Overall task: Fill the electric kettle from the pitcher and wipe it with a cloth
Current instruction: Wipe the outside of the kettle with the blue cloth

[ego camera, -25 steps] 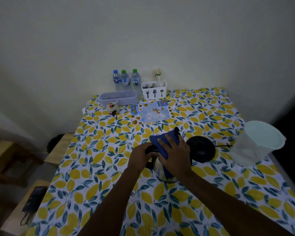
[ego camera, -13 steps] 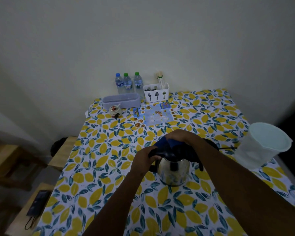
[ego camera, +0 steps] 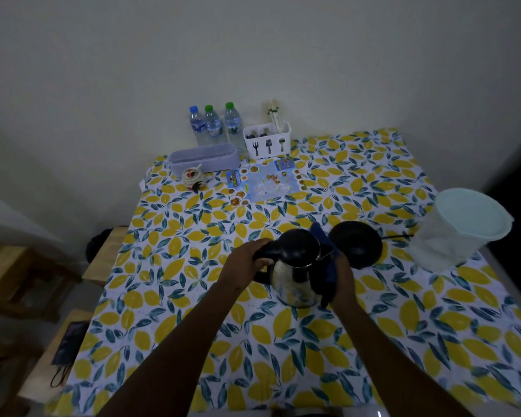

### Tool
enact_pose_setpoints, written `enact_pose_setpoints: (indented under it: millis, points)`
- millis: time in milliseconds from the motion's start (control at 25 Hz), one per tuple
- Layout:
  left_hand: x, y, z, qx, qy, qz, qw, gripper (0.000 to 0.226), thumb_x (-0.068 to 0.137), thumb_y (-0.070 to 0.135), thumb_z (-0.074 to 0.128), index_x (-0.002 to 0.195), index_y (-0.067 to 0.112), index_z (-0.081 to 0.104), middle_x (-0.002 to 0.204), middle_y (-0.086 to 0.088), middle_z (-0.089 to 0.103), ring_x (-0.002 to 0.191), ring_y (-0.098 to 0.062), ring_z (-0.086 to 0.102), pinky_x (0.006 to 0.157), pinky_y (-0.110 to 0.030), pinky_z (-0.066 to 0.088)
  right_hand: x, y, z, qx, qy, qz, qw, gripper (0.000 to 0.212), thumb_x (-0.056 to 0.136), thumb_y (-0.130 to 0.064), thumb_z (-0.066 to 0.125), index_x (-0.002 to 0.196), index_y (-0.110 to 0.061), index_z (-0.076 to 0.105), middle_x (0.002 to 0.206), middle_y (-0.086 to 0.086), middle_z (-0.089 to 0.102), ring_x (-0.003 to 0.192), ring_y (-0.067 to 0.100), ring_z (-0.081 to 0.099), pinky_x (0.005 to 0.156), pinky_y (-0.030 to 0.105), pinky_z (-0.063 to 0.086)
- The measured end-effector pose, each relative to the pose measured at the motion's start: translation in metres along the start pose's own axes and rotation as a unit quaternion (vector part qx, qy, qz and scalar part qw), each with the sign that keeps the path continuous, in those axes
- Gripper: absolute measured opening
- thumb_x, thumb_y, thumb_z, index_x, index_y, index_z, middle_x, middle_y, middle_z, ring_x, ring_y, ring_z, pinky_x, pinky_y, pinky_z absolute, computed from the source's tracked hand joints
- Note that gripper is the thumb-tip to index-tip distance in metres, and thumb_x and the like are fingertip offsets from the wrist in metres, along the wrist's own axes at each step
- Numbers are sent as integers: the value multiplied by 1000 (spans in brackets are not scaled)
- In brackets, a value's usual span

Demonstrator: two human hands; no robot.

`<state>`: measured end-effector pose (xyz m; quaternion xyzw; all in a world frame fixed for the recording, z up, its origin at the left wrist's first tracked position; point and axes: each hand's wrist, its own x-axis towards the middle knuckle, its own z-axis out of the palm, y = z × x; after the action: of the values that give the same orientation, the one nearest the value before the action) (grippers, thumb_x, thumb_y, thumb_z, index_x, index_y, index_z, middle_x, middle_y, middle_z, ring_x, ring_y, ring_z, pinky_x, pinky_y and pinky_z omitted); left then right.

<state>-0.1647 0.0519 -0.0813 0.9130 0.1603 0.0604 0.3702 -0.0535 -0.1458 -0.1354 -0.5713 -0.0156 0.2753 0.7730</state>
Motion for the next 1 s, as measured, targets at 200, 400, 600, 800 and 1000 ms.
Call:
enact_pose_setpoints:
  millis: [200,400,600,800,1000]
  points:
    - [8,-3,-4,-23,-39,4,999,45,87,-1,63,130,11,57,131,-16,60,121,-30,56,99,-30,41,-57,39,60,-194,256,-32,946,60,93,-18,51,146,-4,27,146,23,37,127,42,42,101,55,43]
    - [11,-11,-5,10,-53,24,998,46,89,8,64,134,12,53,134,-14,59,123,-30,54,98,-31,37,-62,67,65,-282,270,-78,917,70,88,-8,58,147,0,20,150,27,26,132,46,30,103,57,35]
    - [4,-10,-2,4,-55,33,998,37,93,17,57,129,12,52,124,-14,62,112,-27,57,92,-38,43,-63,81,22,-234,225,-27,945,58,92,1,48,145,-2,25,142,26,36,123,45,44,98,56,45]
    - [-16,-19,15,-13,33,-10,999,38,97,25,52,132,12,46,125,-13,58,108,-28,57,86,-34,44,-50,69,-6,-309,153,-86,935,51,92,-4,52,141,-10,39,135,19,46,111,39,51,85,53,51]
    - [-8,-19,11,-12,101,-29,994,34,98,22,52,131,12,48,121,-12,60,105,-29,59,79,-31,43,-38,61,-35,-490,172,-124,845,54,88,-3,59,140,-4,43,138,26,48,100,44,58,80,52,54]
